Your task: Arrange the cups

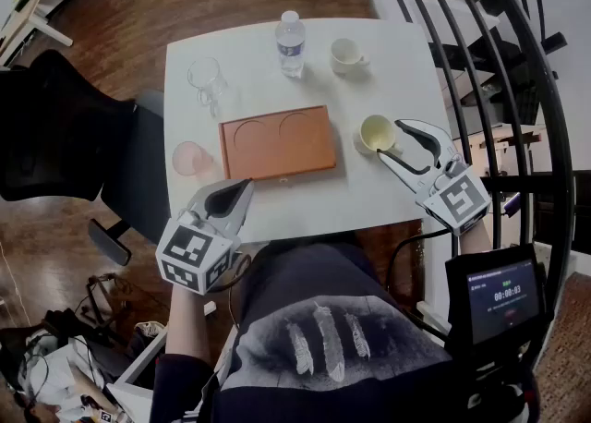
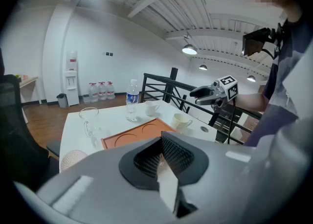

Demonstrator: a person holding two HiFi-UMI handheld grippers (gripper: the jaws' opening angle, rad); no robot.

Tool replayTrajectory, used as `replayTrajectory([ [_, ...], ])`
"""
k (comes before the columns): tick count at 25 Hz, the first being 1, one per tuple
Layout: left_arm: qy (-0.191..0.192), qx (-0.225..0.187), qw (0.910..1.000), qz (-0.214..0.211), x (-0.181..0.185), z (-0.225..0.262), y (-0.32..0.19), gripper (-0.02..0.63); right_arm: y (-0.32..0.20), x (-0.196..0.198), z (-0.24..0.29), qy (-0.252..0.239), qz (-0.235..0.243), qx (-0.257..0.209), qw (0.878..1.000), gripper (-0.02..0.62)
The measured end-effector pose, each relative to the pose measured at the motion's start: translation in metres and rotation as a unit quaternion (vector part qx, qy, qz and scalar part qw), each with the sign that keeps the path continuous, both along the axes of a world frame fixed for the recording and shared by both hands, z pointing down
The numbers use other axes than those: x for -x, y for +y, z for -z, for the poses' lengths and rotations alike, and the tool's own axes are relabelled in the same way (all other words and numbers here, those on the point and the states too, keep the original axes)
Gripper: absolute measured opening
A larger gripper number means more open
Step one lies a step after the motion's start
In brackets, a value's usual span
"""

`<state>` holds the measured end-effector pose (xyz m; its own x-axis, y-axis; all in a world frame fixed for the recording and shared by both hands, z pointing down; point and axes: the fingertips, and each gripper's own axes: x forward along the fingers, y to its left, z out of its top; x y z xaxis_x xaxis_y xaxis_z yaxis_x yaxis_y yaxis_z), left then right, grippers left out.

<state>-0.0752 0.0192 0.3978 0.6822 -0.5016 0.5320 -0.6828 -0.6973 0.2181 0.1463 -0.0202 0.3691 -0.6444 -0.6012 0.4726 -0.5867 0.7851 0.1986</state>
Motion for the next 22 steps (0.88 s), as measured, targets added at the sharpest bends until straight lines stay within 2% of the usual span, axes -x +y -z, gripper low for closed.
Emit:
replayTrajectory([
  [4,-0.006,0.001,1.0,0.0,-0.001,-0.005,0.003,0.015,0.004,-0.029,-0.035,0.032,-0.02,0.026,0.999,0.221],
  [8,-0.007,-0.001,1.0,-0.006,-0.004,-0.004,0.005,0.015,0.007,-0.051,-0.074,0.086,-0.031,0.054,0.994,0.221],
  [14,-0.016,0.001,0.9998,-0.013,-0.014,-0.004,-0.006,0.015,0.003,-0.073,-0.133,0.153,-0.013,0.103,0.983,0.221],
  [22,-0.03,0.004,0.9995,-0.008,-0.014,-0.006,-0.005,0.015,-0.008,-0.079,-0.16,0.175,-0.001,0.125,0.977,0.221],
])
